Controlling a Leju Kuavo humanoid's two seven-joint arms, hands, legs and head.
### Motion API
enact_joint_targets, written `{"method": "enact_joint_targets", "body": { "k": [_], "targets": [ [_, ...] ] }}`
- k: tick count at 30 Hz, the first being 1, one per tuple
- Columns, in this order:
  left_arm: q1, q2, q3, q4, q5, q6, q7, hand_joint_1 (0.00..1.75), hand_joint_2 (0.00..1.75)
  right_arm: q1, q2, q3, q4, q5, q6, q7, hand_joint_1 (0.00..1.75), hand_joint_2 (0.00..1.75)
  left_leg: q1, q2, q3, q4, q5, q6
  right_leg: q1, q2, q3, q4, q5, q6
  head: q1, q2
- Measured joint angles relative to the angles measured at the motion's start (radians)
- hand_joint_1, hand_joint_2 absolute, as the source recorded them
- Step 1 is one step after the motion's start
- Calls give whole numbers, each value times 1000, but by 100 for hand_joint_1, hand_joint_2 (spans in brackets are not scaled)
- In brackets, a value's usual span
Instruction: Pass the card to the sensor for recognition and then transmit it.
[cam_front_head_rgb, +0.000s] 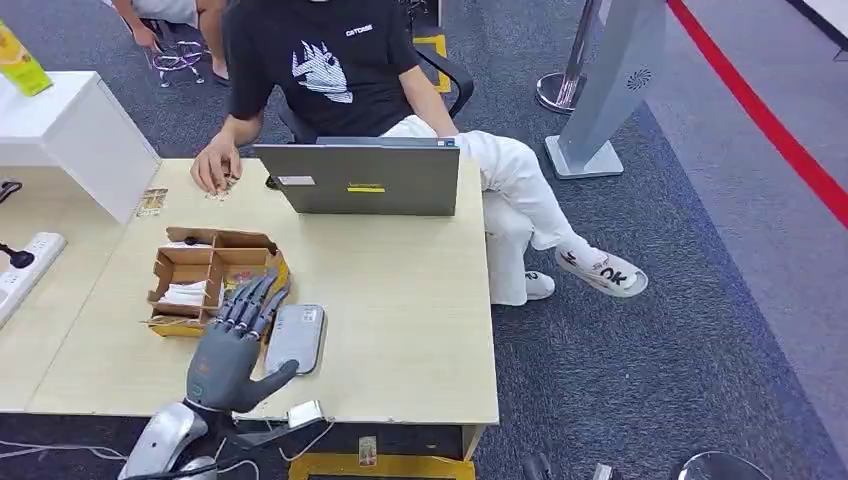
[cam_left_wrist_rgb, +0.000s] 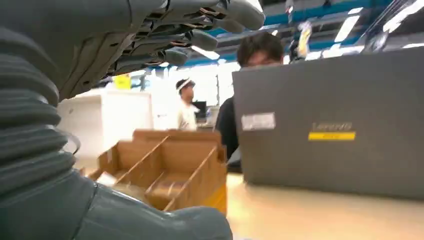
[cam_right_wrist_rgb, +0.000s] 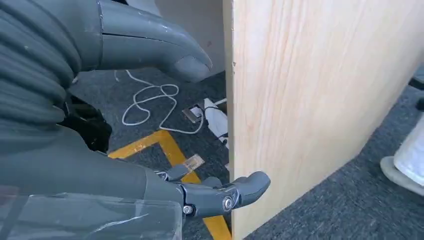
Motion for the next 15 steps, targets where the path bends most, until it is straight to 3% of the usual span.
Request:
{"method": "enact_joint_targets", "body": {
  "k": [3,8,15],
  "targets": [
    [36,0,0,3,-16,22,13,0,175,4,-2,-6,0,-3,3,-2,0,175,0,-1,0,0,0,0,0,-1,0,0,-1,1,0,0],
    [47,1,31,76,-162,94,98,0,175,5,-4,-7,-2,1,3,0,0,175,0,-1,0,0,0,0,0,-1,0,0,-1,1,0,0],
    [41,4,66,164,-184,114,107,0,175,5,-4,-7,-3,6,2,2,0,175,0,-1,0,0,0,0,0,-1,1,0,-1,1,0,0]
  ]
}}
